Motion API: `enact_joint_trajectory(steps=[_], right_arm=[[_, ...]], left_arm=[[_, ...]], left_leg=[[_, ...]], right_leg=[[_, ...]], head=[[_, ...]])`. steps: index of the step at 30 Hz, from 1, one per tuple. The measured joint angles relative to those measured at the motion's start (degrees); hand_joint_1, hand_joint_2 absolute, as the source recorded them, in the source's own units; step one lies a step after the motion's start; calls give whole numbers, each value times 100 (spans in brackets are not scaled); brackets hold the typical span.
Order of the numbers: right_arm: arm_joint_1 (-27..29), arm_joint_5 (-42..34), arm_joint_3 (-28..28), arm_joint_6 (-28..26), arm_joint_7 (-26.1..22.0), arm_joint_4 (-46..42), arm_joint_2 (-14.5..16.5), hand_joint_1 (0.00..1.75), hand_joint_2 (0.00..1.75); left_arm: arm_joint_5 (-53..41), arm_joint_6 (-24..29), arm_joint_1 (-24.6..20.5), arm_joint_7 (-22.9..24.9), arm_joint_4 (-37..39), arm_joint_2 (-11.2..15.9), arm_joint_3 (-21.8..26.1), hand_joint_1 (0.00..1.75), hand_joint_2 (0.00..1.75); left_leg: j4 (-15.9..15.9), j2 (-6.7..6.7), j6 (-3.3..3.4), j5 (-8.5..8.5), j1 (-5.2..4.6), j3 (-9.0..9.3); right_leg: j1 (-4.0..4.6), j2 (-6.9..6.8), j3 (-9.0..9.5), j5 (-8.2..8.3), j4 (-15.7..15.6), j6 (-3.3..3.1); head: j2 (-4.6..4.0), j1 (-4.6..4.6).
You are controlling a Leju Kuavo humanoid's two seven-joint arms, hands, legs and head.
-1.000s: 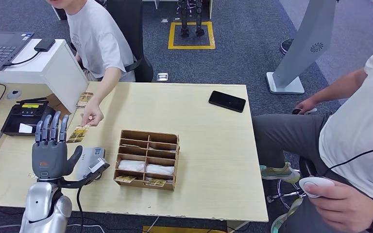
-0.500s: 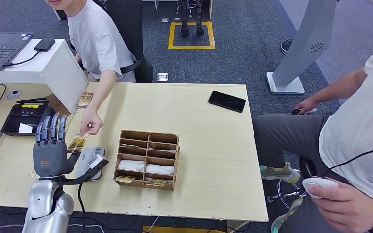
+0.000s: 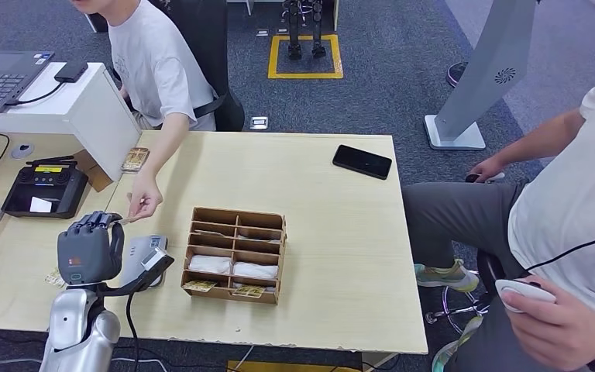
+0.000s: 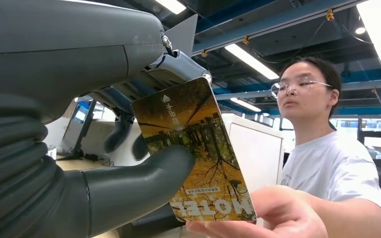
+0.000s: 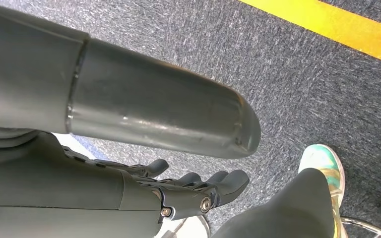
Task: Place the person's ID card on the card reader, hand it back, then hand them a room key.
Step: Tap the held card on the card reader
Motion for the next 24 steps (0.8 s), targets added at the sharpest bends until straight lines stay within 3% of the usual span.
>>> enact_joint_trajectory(steps=[10,12,15,18,24], right_arm=[[-4,2,14,0,-3,0,0,0,0],[-4,2,16,0,-13,0,0,0,0],[-4,-1,20,-4,-31,0,0,0,0],[-1,-4,21,-23,-29,0,0,0,0],[39,-17,21,-116,-20,0,0,0,0]], left_arm=[[457,1,0,-194,72,-1,0,175,175],[898,1,4,-306,99,9,-14,175,175],[2305,-101,47,-418,148,95,-199,175,175],[3620,-606,84,-287,132,156,-447,175,175],[5245,-1996,165,350,-117,119,-645,175,175]], left_leg=[[0,0,0,0,0,-1],[0,0,0,0,0,-1],[0,1,0,0,0,1],[0,-3,0,0,0,0],[0,1,0,0,-1,0]], right_leg=[[0,0,0,0,0,0],[0,0,0,0,0,0],[0,1,-1,0,0,0],[0,-5,-1,0,0,0],[0,1,-1,0,0,0]], head=[[0,-1],[0,-1],[0,-1],[0,0],[0,-1]])
